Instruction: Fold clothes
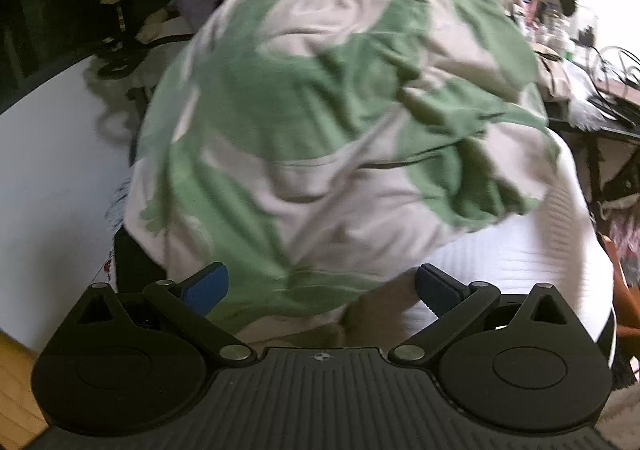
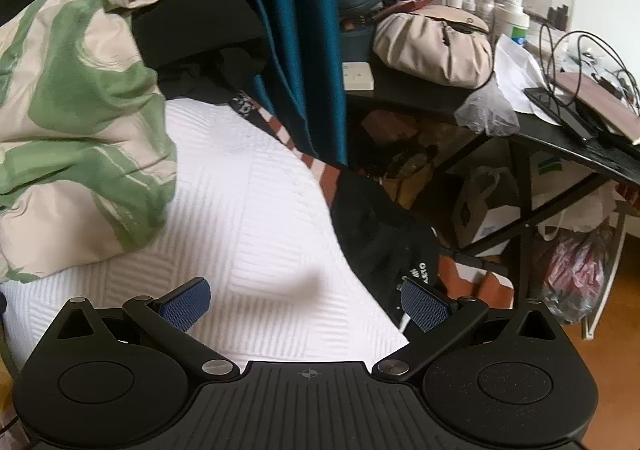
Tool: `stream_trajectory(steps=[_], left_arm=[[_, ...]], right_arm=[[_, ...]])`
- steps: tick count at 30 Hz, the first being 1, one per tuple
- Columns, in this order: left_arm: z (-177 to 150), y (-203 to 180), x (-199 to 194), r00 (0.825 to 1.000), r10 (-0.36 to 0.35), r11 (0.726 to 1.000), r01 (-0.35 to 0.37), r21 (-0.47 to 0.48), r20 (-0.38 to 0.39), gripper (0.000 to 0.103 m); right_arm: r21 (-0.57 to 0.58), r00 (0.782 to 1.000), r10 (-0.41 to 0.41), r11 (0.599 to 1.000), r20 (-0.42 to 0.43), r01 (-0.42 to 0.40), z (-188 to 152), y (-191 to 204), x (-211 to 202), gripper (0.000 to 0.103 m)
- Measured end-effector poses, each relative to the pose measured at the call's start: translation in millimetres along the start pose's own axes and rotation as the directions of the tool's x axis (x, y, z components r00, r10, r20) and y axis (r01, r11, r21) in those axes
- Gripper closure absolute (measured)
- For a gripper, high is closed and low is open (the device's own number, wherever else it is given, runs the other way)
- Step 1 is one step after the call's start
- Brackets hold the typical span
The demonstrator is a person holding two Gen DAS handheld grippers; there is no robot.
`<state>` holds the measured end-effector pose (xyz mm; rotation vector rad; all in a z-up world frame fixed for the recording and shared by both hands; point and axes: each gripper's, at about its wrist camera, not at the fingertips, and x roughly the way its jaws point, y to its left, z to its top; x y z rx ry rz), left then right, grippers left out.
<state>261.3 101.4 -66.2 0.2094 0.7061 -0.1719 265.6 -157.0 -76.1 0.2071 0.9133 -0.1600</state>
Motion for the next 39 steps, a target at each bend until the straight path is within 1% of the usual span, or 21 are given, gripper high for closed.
stream_trajectory(steps=[3,6,7,8,10,11,12,14,16,19,21,23,25,30,31,33,34,35,36,37,39], left_arm=[[3.2,5.0,0.0,0.999,0.033,0.999,-0.033,-0.03,0.0,0.001],[2.6,3.6,1.3,0.999,0.047,0.999,-0.047,-0.011,0.014,0.001],[2.6,2.2,1.1,0.998,0.05,0.999,-0.05,-0.002,0.024,0.004],[3.4,1.8,-0.7,0.999,0.036,0.999,-0.036,0.001,0.037,0.01],[5.8,4.2,-6.1,0.998,-0.036,0.999,0.037,-0.009,0.056,0.066],[7.6,5.8,-9.9,0.995,-0.079,0.997,0.08,-0.019,0.06,0.076],[9.5,7.1,-14.4,0.992,-0.11,0.993,0.112,-0.027,0.069,0.095],[11.4,9.6,-27.5,0.987,-0.117,0.992,0.122,-0.037,0.11,0.097],[12.8,17.1,-40.7,0.982,-0.121,0.988,0.134,-0.08,0.146,0.099],[12.0,36.5,-59.9,0.975,-0.125,0.969,0.159,-0.186,0.185,0.099],[11.9,45.8,-71.8,0.97,-0.116,0.961,0.164,-0.224,0.213,0.099],[11.6,49.3,-82.6,0.965,-0.103,0.959,0.16,-0.232,0.24,0.099],[12.7,50.7,-91.8,0.959,-0.097,0.958,0.162,-0.236,0.265,0.099],[16.6,52.9,-106.6,0.95,-0.082,0.96,0.157,-0.234,0.301,0.099],[16.8,54.5,-108.7,0.949,-0.077,0.958,0.156,-0.239,0.307,0.1],[17.1,58.8,-113.1,0.945,-0.068,0.954,0.156,-0.257,0.32,0.1],[17.3,60.5,-115.4,0.943,-0.062,0.953,0.153,-0.261,0.327,0.1],[17.5,61.2,-117.1,0.942,-0.049,0.957,0.14,-0.256,0.332,0.1],[17.2,61.2,-117.2,0.943,-0.029,0.962,0.116,-0.248,0.331,0.1],[16.3,61.5,-115.1,0.947,-0.006,0.965,0.091,-0.247,0.323,0.099],[13.1,62.4,-107.9,0.953,0.039,0.965,0.042,-0.257,0.301,0.099]], right_arm=[[-0.016,1.0,0.006,1.0,0.001,-0.006,1.3,5.6,0.7,0.001],[-0.026,1.0,0.008,1.0,-0.001,-0.008,2.0,9.3,1.2,0.001],[-0.03,1.0,0.009,1.0,0.0,-0.009,2.4,10.4,1.4,0.001],[-0.033,1.0,0.008,0.999,0.001,-0.008,2.7,11.5,1.3,0.001],[-0.036,1.0,0.008,0.999,0.002,-0.008,3.9,13.8,1.2,0.001],[-0.036,1.0,0.011,0.999,0.004,-0.01,4.9,14.7,0.9,0.001],[-0.037,1.0,0.013,0.999,0.008,-0.013,5.7,15.3,0.1,0.001],[-0.045,1.0,0.021,0.999,0.023,-0.02,7.7,16.9,-2.0,0.001],[-0.061,0.998,0.045,0.997,0.055,-0.041,10.5,19.7,-6.3,0.001],[-0.14,0.986,0.119,0.985,0.121,-0.101,18.7,29.6,-17.8,0.001],[-0.184,0.973,0.169,0.973,0.157,-0.139,26.3,36.4,-23.3,0.001],[-0.195,0.958,0.22,0.963,0.182,-0.184,36.7,42.3,-23.9,0.001],[-0.177,0.948,0.254,0.959,0.193,-0.221,48.8,47.5,-21.2,0.001],[-0.127,0.928,0.312,0.948,0.206,-0.291,67.6,59.9,-9.3,0.001],[-0.119,0.924,0.329,0.943,0.197,-0.31,69.0,61.5,-7.2,0.003],[-0.106,0.914,0.368,0.929,0.172,-0.354,68.4,65.5,-5.6,0.016],[-0.105,0.905,0.396,0.917,0.152,-0.384,67.7,66.8,-6.5,0.032],[-0.109,0.894,0.427,0.903,0.133,-0.415,66.9,68.0,-7.8,0.052],[-0.129,0.881,0.459,0.886,0.116,-0.445,65.4,69.3,-10.5,0.062],[-0.159,0.87,0.48,0.873,0.11,-0.462,62.6,71.1,-14.5,0.076],[-0.212,0.857,0.504,0.853,0.105,-0.476,56.6,73.8,-23.6,0.089]])
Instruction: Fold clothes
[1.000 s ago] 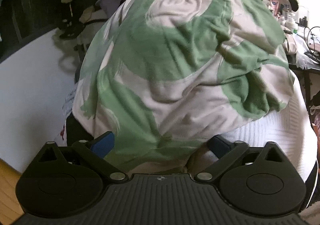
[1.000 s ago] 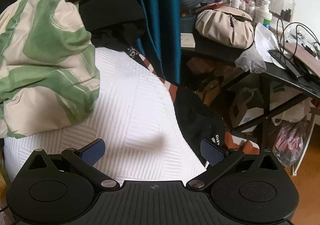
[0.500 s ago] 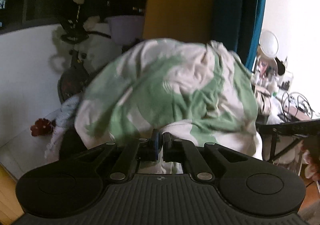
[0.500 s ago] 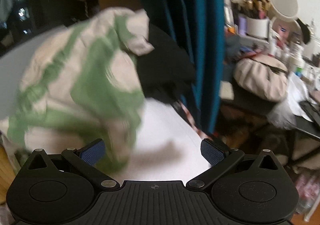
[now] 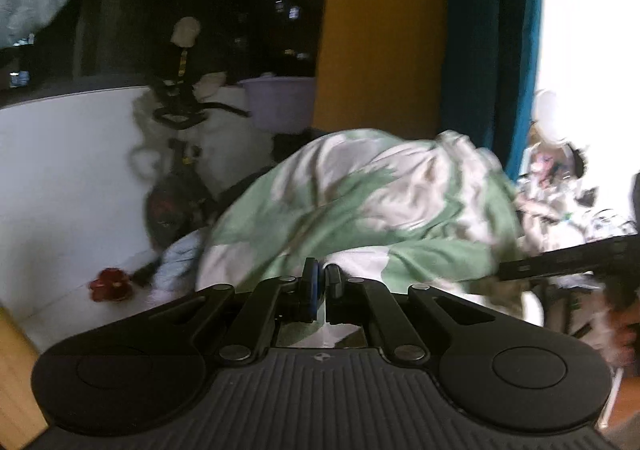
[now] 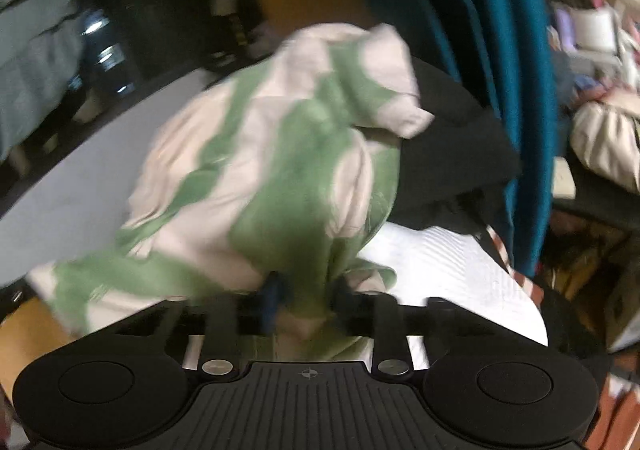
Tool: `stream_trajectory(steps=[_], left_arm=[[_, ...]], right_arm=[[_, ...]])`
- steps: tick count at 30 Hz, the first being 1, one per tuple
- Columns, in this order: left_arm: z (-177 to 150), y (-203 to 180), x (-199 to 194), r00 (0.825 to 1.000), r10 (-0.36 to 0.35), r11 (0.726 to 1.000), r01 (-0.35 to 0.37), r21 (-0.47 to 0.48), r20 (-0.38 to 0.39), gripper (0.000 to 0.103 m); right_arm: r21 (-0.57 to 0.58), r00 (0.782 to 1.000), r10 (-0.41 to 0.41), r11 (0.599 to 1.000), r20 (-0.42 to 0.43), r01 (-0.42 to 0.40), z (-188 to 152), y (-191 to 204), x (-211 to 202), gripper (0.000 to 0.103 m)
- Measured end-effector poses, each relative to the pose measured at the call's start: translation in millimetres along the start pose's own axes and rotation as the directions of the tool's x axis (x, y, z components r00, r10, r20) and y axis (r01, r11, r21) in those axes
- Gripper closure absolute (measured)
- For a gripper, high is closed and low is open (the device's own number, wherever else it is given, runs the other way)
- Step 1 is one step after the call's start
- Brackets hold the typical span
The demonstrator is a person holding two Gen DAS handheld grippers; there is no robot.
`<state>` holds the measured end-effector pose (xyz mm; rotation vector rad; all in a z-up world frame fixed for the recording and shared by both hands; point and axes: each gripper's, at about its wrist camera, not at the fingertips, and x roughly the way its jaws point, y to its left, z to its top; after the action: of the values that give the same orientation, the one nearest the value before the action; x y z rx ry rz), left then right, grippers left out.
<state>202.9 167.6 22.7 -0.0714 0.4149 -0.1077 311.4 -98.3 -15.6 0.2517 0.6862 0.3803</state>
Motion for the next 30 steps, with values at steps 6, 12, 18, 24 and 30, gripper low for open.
stream_trajectory(steps=[6,12,18,24,30], left_arm=[[-23.0,-6.2,31.1,0.997,0.065,0.997,-0.063,0.055,-0.038,0.075],[-43.1,-6.0,65.7,0.992,0.068,0.996,-0.061,0.066,-0.106,0.044],[-59.9,-8.2,88.5,0.983,0.061,0.996,-0.05,0.068,-0.175,0.031],[-51.3,7.7,81.0,0.985,-0.045,0.997,0.035,-0.063,-0.166,0.095],[-15.6,23.7,23.7,0.998,-0.064,0.983,0.065,-0.171,0.011,0.099]], right_arm=[[-0.011,0.999,0.046,0.999,0.002,-0.046,-5.4,2.8,-24.9,0.098],[-0.008,1.0,0.0,1.0,0.002,0.0,-5.4,-3.0,-40.0,0.098],[-0.017,1.0,0.006,1.0,-0.01,-0.006,-9.8,2.1,-50.8,0.098],[-0.008,0.997,0.005,1.0,-0.08,-0.006,-13.1,-1.2,-46.5,0.097],[0.016,0.998,-0.042,0.999,-0.053,0.043,0.8,-6.0,-32.7,0.041]])
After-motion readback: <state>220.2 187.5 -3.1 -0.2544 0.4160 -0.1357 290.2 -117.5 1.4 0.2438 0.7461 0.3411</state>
